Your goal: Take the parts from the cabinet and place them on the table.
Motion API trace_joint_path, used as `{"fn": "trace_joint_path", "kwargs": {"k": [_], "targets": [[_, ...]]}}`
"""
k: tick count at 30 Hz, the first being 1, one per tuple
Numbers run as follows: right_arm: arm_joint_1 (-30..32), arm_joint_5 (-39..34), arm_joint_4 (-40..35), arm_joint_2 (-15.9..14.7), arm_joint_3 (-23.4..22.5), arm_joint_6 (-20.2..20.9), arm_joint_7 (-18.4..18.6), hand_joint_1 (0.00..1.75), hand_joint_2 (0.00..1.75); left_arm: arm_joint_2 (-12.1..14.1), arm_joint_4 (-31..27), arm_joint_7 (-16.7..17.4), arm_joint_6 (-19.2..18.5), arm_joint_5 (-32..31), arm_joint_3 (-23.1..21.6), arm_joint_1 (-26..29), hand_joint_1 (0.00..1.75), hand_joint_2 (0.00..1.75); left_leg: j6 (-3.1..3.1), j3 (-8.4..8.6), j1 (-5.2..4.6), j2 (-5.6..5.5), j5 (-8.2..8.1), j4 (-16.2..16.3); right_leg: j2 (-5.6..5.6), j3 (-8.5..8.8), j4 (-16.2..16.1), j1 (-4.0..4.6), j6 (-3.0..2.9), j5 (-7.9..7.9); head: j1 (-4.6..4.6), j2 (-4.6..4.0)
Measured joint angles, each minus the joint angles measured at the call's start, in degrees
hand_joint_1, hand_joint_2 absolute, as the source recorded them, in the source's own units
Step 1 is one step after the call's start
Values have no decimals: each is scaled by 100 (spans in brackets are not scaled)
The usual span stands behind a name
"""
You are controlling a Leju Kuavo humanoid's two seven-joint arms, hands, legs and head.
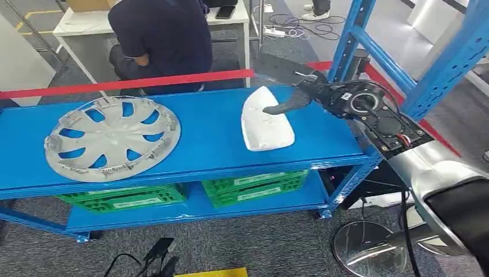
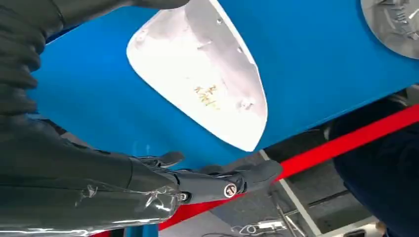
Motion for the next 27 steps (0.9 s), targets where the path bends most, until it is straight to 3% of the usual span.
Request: {"fn": "trace_joint_path", "kwargs": {"k": [9, 19, 27], "targets": [[600, 37, 260, 52, 166, -223, -293, 0, 175, -28, 0, 61, 0, -11, 0, -54, 0, 0, 2, -3, 0, -1, -1, -1, -3, 0, 1, 0, 0, 0, 0, 0], [800, 66, 682, 177, 337, -216, -214, 0, 175, -46, 0, 61, 57, 18, -2, -62, 0, 0, 2, -4, 0, -1, -2, -2, -3, -1, 0, 0, 0, -1, 0, 0], [807, 444, 850, 201, 529, -147, 144, 0, 175, -52, 0, 61, 52, 28, -2, -76, 0, 0, 2, -4, 0, -1, -2, 0, -3, -1, 0, 0, 0, 0, 2, 0]]}}
